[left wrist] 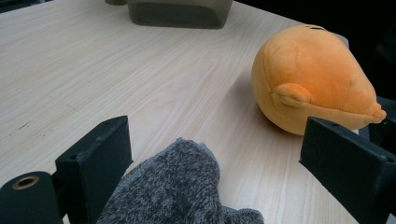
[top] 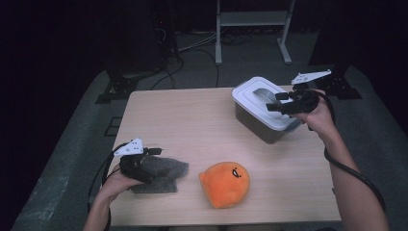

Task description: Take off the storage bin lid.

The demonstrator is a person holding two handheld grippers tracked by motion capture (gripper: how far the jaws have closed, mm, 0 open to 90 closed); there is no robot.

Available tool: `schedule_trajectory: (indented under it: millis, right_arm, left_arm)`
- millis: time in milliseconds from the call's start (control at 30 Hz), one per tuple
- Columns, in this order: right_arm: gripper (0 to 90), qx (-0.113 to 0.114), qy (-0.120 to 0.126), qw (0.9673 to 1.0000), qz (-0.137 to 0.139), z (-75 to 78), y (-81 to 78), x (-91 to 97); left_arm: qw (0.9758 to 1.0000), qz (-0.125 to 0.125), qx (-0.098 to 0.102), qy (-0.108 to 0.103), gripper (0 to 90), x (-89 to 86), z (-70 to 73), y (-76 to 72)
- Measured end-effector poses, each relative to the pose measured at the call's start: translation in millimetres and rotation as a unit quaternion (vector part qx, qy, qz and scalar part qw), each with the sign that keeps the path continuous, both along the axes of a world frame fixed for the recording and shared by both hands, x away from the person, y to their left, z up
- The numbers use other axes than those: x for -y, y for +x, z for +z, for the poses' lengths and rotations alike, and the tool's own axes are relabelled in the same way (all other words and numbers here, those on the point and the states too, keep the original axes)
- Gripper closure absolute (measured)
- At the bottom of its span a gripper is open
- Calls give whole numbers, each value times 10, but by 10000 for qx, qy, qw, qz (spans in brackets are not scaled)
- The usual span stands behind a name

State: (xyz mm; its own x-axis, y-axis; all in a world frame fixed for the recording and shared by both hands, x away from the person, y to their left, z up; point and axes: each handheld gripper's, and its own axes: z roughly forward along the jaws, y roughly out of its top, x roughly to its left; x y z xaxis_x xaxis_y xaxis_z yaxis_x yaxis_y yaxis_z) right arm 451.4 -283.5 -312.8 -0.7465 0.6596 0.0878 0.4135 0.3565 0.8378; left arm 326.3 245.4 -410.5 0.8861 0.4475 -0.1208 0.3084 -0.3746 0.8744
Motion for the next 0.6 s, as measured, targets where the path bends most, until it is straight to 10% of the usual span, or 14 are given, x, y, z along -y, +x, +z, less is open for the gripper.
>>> schedule_trajectory:
  millis: [600]
  right_arm:
    - [301, 27, -67, 9997, -248, -90, 287, 15]
  left_arm:
    - [10000, -32, 16, -51, 60, -17, 8, 5]
